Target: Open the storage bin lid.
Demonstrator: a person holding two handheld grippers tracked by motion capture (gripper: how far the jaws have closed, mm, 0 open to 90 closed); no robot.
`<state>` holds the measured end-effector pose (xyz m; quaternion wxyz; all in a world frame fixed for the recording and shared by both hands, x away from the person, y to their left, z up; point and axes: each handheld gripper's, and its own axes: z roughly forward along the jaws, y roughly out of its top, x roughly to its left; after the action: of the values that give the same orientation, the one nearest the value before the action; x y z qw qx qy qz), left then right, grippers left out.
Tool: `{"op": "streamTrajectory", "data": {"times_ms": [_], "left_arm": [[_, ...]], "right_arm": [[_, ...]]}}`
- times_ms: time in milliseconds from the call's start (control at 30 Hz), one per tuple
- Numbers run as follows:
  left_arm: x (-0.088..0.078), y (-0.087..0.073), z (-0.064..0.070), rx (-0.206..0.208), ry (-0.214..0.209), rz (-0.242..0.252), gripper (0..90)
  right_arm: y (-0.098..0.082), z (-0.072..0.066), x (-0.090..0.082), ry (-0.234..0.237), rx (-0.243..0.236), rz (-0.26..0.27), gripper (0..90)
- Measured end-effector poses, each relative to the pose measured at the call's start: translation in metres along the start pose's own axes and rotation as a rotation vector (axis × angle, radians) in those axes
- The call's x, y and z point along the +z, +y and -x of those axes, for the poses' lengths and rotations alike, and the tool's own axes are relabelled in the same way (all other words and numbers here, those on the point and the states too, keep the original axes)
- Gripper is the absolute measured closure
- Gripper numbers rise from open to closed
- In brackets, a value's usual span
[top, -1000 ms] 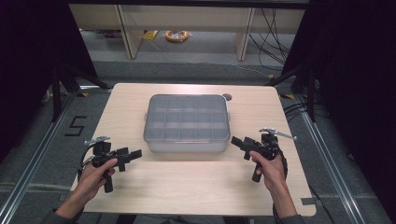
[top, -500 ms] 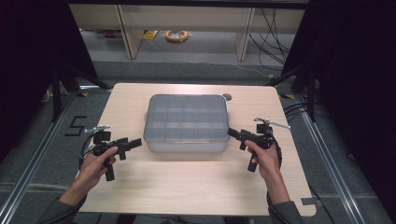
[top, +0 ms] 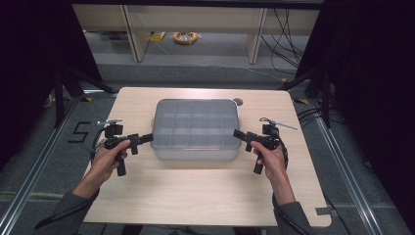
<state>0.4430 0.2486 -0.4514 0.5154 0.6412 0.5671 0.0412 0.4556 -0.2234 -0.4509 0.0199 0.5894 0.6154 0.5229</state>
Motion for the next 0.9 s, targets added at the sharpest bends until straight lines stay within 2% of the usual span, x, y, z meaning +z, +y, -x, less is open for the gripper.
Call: {"op": "streamTrajectory", "data": {"times_ms": [33,67,100,133,167,200,267,300,333,367,433,467,500,533,600,633,700,733,767,800,833,867,900], "left_arm": [[0.000,0.001,-0.001,0.013,0.000,-0.013,14.8],[0.003,0.003,0.000,0.003,0.005,0.001,14.8],[0.005,0.005,-0.002,0.014,0.007,-0.013,14.8],[0.008,0.007,-0.002,-0.006,0.009,-0.006,14.8],[0.008,0.007,-0.002,-0.006,0.009,-0.006,14.8],[0.010,0.009,-0.004,0.001,0.012,-0.013,14.8],[0.014,0.012,-0.005,-0.017,0.015,-0.009,14.8],[0.016,0.013,-0.005,-0.023,0.021,-0.012,14.9],[0.017,0.014,-0.007,-0.010,0.026,-0.023,14.9],[0.019,0.016,-0.007,-0.027,0.026,-0.011,15.0],[0.022,0.018,-0.010,-0.027,0.027,-0.014,16.6],[0.025,0.020,-0.012,-0.041,0.030,-0.010,17.6],[0.027,0.022,-0.014,-0.045,0.028,-0.011,19.1],[0.029,0.024,-0.016,-0.051,0.031,-0.010,23.7],[0.033,0.027,-0.019,-0.055,0.027,-0.006,25.9],[0.035,0.028,-0.020,-0.066,0.032,-0.003,26.6],[0.037,0.028,-0.022,-0.072,0.032,-0.007,28.4],[0.039,0.029,-0.023,-0.076,0.028,-0.004,28.4],[0.041,0.029,-0.023,-0.075,0.028,-0.009,28.6],[0.042,0.030,-0.023,-0.076,0.028,-0.008,30.1],[0.043,0.030,-0.023,-0.078,0.025,-0.007,30.1],[0.044,0.030,-0.023,-0.084,0.023,-0.012,30.2],[0.046,0.030,-0.022,-0.101,0.021,-0.012,30.5]], "right_arm": [[0.000,0.000,0.000,0.000,0.000,0.000,25.7],[0.000,-0.002,-0.001,0.001,0.040,-0.020,25.8],[0.000,0.001,0.001,0.006,0.012,-0.002,25.8],[0.000,0.001,0.002,-0.002,0.018,-0.004,25.8],[0.000,0.001,0.002,-0.002,0.018,-0.004,25.8],[0.002,0.006,0.004,-0.009,-0.033,0.008,25.8],[0.003,0.007,0.004,-0.009,-0.031,0.008,25.8],[0.003,0.003,0.003,-0.008,0.022,0.005,25.9],[0.004,0.004,0.004,-0.010,0.024,-0.002,26.0],[0.005,0.008,0.006,-0.011,-0.020,0.019,26.1],[0.006,0.009,0.009,-0.014,-0.025,0.014,26.1],[0.006,0.005,0.009,-0.012,0.040,-0.002,26.2],[0.007,0.006,0.011,-0.020,0.052,-0.002,26.2],[0.010,0.012,0.015,-0.025,0.015,0.018,26.5],[0.012,0.013,0.016,-0.026,0.015,0.022,26.6],[0.014,0.011,0.017,-0.032,0.047,0.014,26.7],[0.018,0.018,0.020,-0.030,0.009,0.025,27.2],[0.018,0.019,0.022,-0.034,0.010,0.035,27.4],[0.019,0.016,0.023,-0.032,0.057,0.027,27.8],[0.020,0.022,0.027,-0.036,0.014,0.026,28.6],[0.020,0.022,0.027,-0.036,0.014,0.026,28.6],[0.020,0.022,0.029,-0.039,0.019,0.024,29.0],[0.020,0.019,0.030,-0.029,0.092,0.007,30.0]]}}
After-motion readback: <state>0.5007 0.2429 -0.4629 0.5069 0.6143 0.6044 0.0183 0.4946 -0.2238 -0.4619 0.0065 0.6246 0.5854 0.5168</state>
